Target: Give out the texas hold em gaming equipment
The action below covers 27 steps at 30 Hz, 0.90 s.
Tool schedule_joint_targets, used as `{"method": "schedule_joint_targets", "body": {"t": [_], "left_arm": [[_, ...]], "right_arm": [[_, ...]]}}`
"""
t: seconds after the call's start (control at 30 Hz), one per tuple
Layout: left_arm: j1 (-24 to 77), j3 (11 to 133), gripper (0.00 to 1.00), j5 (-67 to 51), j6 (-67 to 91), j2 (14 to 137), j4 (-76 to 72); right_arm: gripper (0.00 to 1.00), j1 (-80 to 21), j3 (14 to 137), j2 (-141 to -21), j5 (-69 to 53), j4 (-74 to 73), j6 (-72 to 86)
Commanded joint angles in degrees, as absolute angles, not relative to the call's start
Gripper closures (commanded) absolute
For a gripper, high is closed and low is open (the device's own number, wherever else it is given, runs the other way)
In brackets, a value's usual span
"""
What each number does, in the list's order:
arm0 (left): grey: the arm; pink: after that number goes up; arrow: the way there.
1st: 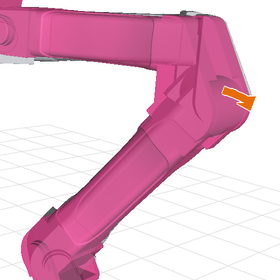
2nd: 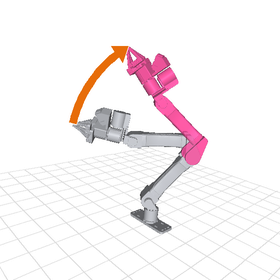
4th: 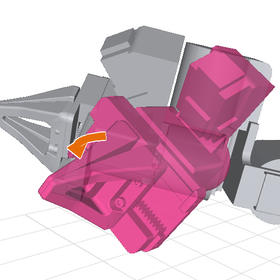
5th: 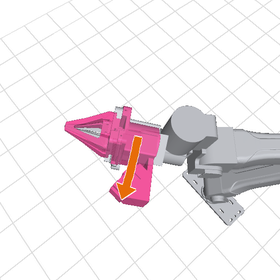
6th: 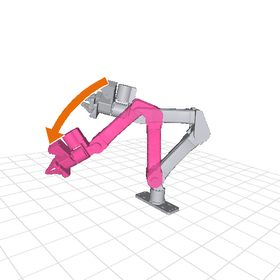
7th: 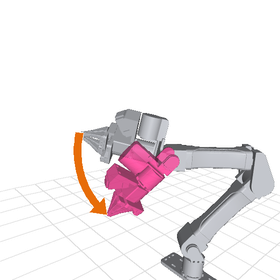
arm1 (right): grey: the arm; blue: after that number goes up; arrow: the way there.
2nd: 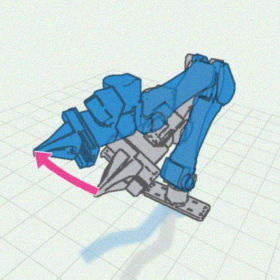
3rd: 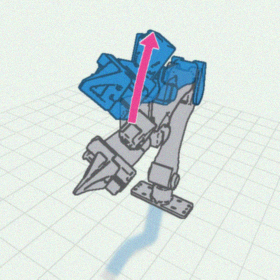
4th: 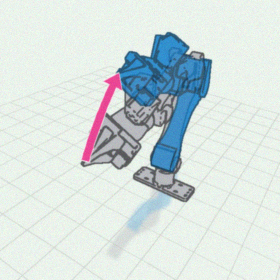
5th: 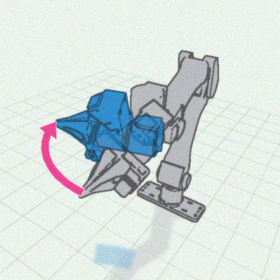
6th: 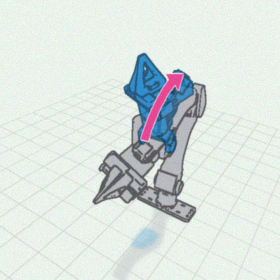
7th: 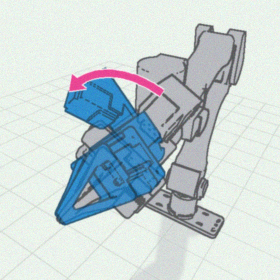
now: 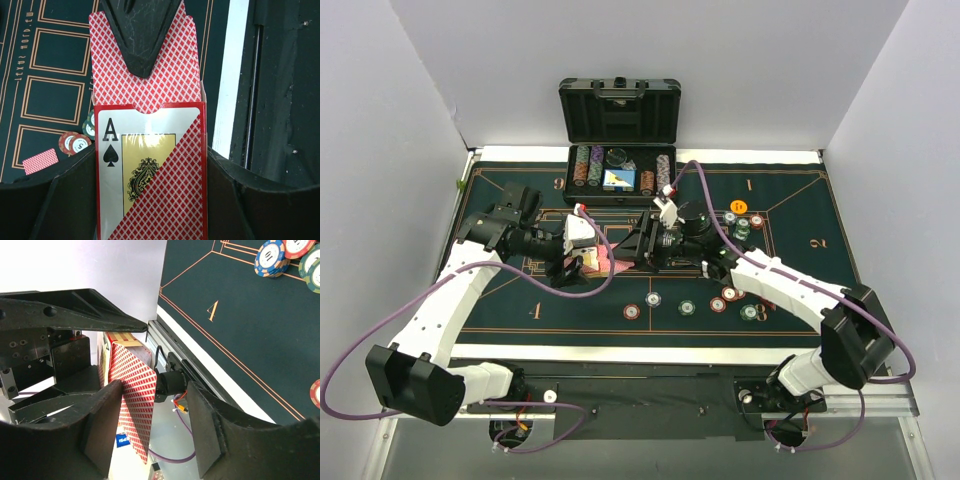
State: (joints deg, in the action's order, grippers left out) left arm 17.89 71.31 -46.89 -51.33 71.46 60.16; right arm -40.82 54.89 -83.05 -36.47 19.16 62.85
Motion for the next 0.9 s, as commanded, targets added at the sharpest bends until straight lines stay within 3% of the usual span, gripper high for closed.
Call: {"method": "schedule_joint_targets", "body": {"t": [0.0,0.23,0.6,0.87], "left_arm": [[17.84,74.62,0.87,-50.71,-51.06,70.75,57.83],[17.84,74.71,0.87,-51.15,-50.45,70.75,57.74],[17.84,74.8,0.87,-50.98,-50.54,70.75,57.74],[17.84,74.79,0.87,-50.89,-50.54,70.75,57.83]], "right_arm": [[0.55,-39.73,55.81,-81.13,-36.74,19.69,61.7],[0.61,-38.41,54.14,-79.54,-37.0,19.25,61.44],[0.64,-36.21,53.79,-76.73,-37.35,15.21,59.42],[0.78,-35.16,53.44,-75.24,-37.7,14.41,59.33]]}}
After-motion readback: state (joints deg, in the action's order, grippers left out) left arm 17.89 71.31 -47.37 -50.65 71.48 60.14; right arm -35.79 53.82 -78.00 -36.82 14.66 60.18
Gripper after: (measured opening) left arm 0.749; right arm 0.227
